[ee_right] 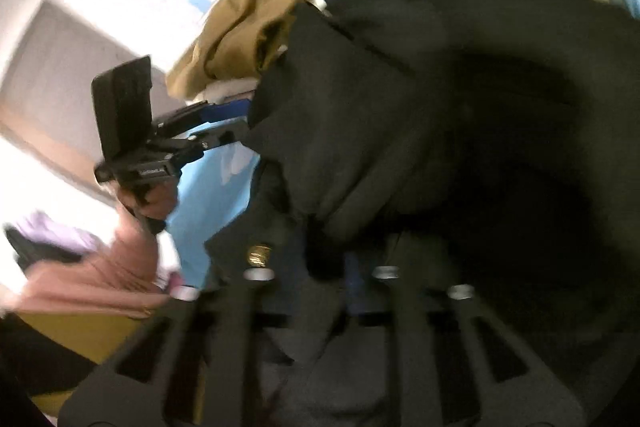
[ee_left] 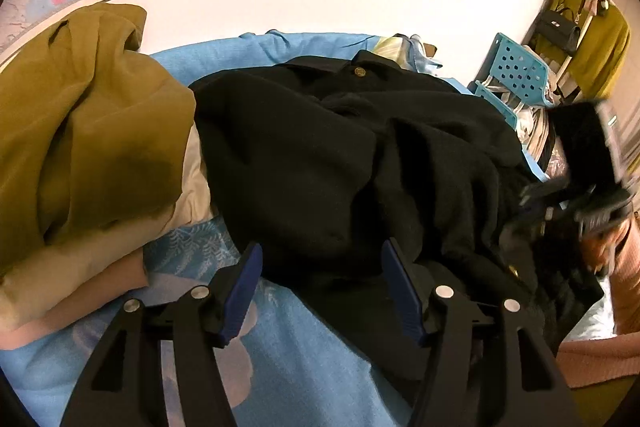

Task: Fold large clothes

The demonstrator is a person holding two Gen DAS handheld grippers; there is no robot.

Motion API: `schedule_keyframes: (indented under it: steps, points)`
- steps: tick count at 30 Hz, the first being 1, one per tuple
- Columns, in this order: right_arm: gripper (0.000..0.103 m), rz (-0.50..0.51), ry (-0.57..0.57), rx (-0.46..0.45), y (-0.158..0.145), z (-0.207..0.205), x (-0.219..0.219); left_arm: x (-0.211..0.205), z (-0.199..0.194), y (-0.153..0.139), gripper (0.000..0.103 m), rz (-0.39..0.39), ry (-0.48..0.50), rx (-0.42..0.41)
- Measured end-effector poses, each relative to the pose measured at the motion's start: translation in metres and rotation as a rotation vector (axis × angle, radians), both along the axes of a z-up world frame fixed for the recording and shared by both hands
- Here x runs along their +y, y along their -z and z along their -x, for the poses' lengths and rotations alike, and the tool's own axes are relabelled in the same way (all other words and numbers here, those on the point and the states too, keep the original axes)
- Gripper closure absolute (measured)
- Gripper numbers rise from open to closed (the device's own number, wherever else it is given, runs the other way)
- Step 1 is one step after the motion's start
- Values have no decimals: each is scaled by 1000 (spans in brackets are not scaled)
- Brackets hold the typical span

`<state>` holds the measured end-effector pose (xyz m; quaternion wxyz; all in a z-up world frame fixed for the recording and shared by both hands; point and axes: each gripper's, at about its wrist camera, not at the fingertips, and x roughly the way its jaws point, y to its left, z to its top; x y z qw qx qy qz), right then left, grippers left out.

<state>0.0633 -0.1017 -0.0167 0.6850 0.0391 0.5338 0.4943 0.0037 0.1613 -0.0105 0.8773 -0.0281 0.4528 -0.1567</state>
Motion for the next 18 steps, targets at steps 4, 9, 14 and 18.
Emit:
schedule_keyframes:
  steps: [4, 9, 14, 18]
  points:
    - [94, 97, -22, -280, -80, -12, -16, -6, 9, -6, 43, -2, 26, -22]
    - [94, 409, -45, -611, -128, -25, -32, -28, 17, -10, 40, -16, 98, -52]
    - [73, 586, -58, -552, -73, -45, -53, -44, 10, 4, 39, -8, 129, -10]
    - [40, 569, 22, -432, -32, -51, -80, -55, 9, 12, 39, -43, 151, -2]
